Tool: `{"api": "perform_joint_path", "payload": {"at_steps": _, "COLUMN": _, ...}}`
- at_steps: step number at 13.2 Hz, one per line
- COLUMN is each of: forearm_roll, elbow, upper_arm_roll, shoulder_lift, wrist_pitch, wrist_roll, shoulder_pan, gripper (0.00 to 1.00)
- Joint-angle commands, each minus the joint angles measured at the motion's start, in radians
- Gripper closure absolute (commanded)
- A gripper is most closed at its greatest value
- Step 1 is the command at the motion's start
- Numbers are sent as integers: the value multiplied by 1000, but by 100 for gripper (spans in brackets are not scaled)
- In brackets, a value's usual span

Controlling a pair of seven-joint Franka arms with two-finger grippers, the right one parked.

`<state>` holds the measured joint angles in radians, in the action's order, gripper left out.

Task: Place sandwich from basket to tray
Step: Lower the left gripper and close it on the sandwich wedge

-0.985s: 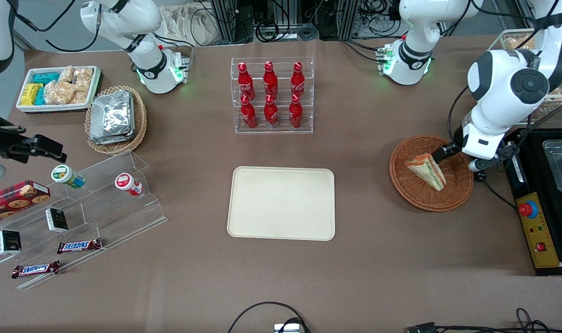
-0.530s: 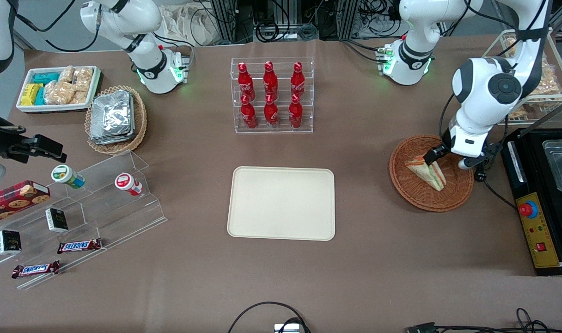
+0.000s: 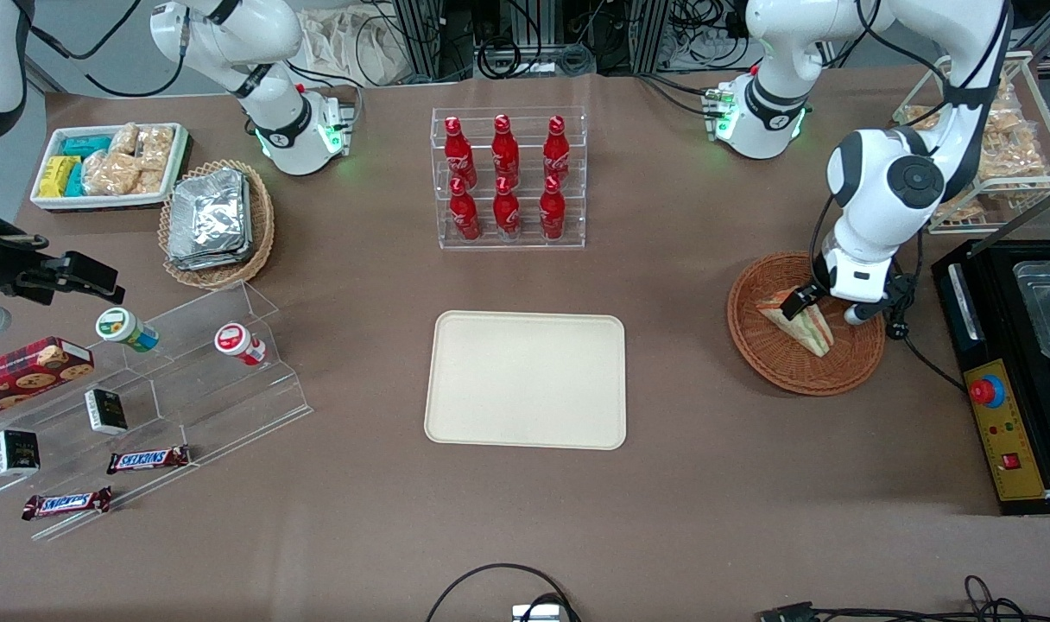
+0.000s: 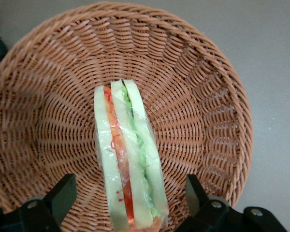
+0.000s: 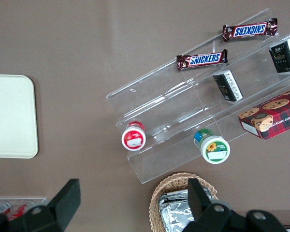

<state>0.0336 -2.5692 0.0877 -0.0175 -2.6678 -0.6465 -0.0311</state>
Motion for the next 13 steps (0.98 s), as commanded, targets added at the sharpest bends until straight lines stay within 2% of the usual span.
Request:
{"api": "perform_joint_path", "payload": {"at_steps": 1, "forearm_roll": 19, "elbow": -34, "upper_arm_roll": 3, "shoulder_lift": -31, "wrist_pitch": -95, "wrist_roll": -39, "shoulder_pan": 2, "gripper": 0}}
{"api": "perform_joint_path", "payload": {"at_steps": 4, "forearm_roll": 19, "elbow": -37, "upper_arm_roll": 3, "shoulder_lift": -59, "wrist_pitch": -126, "wrist_roll": -39, "shoulder_pan": 2, "gripper": 0}}
{"api": "perform_joint_path", "payload": {"at_steps": 5, "forearm_roll": 19, "elbow": -37, "upper_arm_roll": 3, "shoulder_lift": -59, "wrist_pitch": -126, "wrist_roll": -38, "shoulder_pan": 2, "gripper": 13}}
{"api": "perform_joint_path", "payload": {"at_steps": 6, "forearm_roll": 20, "elbow": -37, "upper_arm_roll": 3, "shoulder_lift": -61, "wrist_pitch": -126, "wrist_roll": -36, "shoulder_pan": 2, "gripper": 40}}
{"api": "perform_joint_path", "payload": {"at_steps": 7, "forearm_roll": 20, "elbow": -37, "upper_arm_roll": 3, "shoulder_lift": -65, "wrist_pitch": -126, "wrist_roll": -36, "shoulder_pan": 2, "gripper": 58}}
{"api": "perform_joint_path", "payload": {"at_steps": 9, "forearm_roll": 20, "elbow": -37, "upper_arm_roll": 3, "shoulder_lift": -64, "wrist_pitch": -126, "wrist_roll": -33, "shoulder_pan": 4, "gripper": 83}}
{"api": "perform_joint_path", "payload": {"at_steps": 10, "forearm_roll": 22, "elbow": -37, "upper_arm_roll": 3, "shoulder_lift": -59, "wrist_pitch": -126, "wrist_roll": -29, "shoulder_pan": 4, "gripper": 87}}
{"api": "perform_joint_path", "payload": {"at_steps": 13, "forearm_roll": 23, "elbow": -29, "upper_arm_roll": 4, "shoulder_lift": -16, "wrist_pitch": -92, "wrist_roll": -19, "shoulder_pan": 10, "gripper": 90}}
